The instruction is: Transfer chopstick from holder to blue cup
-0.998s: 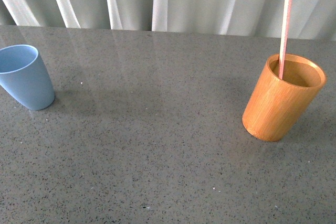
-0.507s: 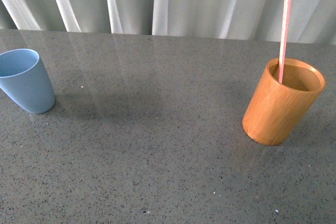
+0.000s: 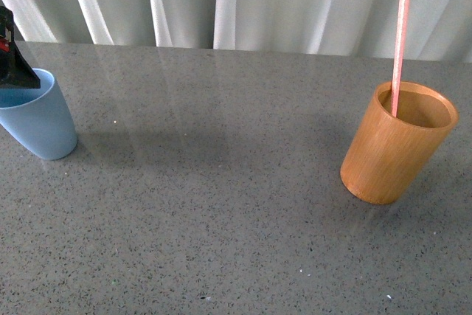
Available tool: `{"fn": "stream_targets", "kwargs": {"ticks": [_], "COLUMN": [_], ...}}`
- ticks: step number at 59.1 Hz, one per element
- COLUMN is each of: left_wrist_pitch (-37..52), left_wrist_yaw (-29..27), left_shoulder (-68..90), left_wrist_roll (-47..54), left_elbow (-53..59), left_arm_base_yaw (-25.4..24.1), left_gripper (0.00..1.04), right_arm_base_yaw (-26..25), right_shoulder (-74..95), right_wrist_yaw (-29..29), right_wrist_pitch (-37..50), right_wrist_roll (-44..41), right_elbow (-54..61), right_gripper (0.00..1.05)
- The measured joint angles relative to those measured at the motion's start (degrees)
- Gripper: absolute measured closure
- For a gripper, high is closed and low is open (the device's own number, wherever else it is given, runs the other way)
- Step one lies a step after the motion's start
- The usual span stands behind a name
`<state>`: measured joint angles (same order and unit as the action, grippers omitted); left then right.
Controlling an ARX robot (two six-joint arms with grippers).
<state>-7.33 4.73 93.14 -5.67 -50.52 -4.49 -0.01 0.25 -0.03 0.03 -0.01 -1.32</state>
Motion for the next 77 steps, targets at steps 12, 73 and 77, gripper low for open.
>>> {"fn": "stream_targets", "kwargs": {"ticks": [12, 73, 77], "left_wrist_pitch": [0.22, -1.86, -2.58], "left_wrist_yaw": [-1.33, -5.42, -5.9], "left_shoulder": [3.93, 16.11, 16.37], "left_wrist_roll": [1.03, -0.39, -0.15], "left_elbow": [-3.37, -11.5, -12.41], "left_arm_base_yaw": [-1.7, -0.66, -0.52], "left_gripper": [0.07, 0.63, 0.74], "right_arm_base_yaw": [0.0, 0.0, 0.0], "right_shoulder": [0.0, -0.02, 0.0], "right_wrist_yaw": [0.0, 0.0, 0.02], "right_wrist_pitch": [0.0, 0.0, 0.0], "right_wrist_roll": [0.0, 0.0, 0.0], "right_elbow": [0.0, 0.0, 0.0], "right_gripper": [0.1, 0.1, 0.1]}}
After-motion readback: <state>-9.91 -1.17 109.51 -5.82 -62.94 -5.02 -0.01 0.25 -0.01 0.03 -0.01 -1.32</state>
